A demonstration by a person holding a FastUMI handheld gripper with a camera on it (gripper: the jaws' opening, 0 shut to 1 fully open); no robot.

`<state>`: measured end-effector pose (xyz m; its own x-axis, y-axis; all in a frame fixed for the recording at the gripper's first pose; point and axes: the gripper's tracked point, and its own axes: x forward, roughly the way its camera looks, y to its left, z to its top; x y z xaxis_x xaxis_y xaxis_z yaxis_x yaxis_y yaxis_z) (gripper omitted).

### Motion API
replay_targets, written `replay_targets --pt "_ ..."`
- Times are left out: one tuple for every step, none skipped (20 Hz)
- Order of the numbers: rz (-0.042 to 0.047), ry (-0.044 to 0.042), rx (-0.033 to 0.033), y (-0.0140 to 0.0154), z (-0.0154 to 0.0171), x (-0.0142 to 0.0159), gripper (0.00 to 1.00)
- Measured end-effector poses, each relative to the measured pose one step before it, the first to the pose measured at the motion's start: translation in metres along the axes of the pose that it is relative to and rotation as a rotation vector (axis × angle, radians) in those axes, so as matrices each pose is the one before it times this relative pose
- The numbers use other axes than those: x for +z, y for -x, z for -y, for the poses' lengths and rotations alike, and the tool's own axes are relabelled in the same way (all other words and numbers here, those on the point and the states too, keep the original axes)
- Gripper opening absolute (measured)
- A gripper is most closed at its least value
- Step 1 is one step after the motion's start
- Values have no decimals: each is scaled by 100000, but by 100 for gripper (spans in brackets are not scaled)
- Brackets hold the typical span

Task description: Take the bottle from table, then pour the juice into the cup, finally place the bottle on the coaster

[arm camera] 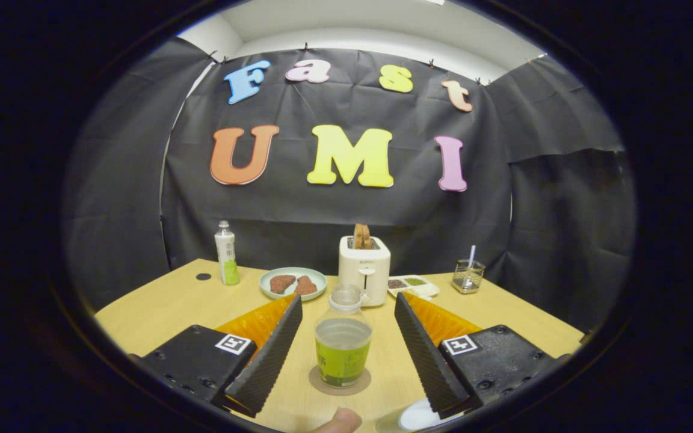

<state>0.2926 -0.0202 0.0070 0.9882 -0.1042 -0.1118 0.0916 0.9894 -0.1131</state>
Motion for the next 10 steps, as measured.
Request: replay_targets --pt "13 -210 -780 1164 283 407 100" --pt "26 -276 -1120 1231 380 351 100" --pt "864 -647 -1772 1185 673 509 100" --pt "547 -851 -1494 1211 547 295 100" --pt "447 -1054 -855 1177 478 184 100" --pt "498 -1529 40 1163 332 13 100" --pt "528 -1715 454 1209 313 35 100" --pt "694 -1774 643 1130 246 108 100" --pt "760 -1144 595 1150 234 143 100" --pt "584 -379 484 920 204 114 100"
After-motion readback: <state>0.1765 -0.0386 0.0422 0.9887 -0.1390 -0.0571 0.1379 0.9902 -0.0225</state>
